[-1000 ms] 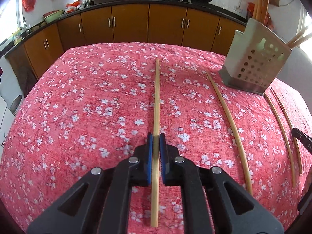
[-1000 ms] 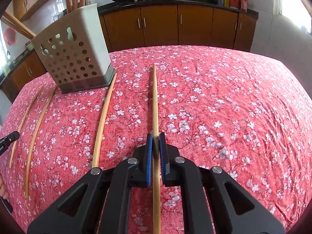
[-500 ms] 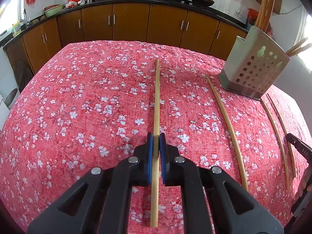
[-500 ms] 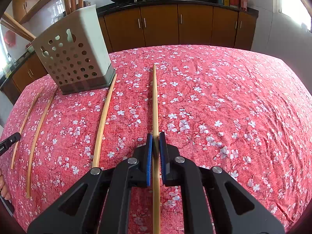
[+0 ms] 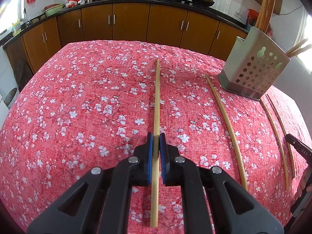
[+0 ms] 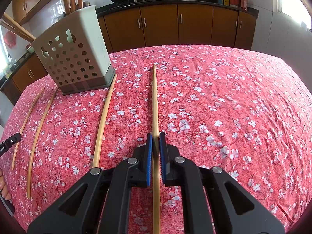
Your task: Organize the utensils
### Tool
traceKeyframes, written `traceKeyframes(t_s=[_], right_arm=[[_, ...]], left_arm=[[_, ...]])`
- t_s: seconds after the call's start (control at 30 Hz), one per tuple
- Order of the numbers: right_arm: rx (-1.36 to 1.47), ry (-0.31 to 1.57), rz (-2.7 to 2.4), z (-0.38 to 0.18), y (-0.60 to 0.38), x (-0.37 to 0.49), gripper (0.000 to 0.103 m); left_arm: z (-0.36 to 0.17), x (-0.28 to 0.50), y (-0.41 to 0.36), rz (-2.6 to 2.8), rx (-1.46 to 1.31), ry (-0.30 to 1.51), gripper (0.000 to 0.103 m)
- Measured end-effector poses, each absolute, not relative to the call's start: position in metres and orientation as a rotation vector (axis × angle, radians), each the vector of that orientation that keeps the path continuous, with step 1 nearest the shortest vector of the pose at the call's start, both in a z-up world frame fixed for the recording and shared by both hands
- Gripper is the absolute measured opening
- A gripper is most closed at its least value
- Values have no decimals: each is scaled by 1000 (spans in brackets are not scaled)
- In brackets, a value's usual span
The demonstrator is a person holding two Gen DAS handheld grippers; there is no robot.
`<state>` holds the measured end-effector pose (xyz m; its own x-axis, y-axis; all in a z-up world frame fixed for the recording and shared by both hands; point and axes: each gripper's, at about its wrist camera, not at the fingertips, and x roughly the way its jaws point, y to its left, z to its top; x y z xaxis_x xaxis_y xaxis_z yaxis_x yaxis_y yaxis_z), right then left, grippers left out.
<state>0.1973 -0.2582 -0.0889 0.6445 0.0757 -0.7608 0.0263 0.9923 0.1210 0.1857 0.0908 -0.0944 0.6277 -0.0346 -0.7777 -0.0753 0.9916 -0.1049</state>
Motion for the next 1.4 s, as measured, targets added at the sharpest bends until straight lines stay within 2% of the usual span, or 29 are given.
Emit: traceKeyframes(t_s=[0.97, 1.4], right_arm=[[119, 871, 21, -88, -258, 198, 9], [81, 871, 10, -86, -249, 171, 9]], left_arm=[[-94, 186, 89, 30, -118, 893, 10], [-92, 173, 72, 50, -35, 900, 10]])
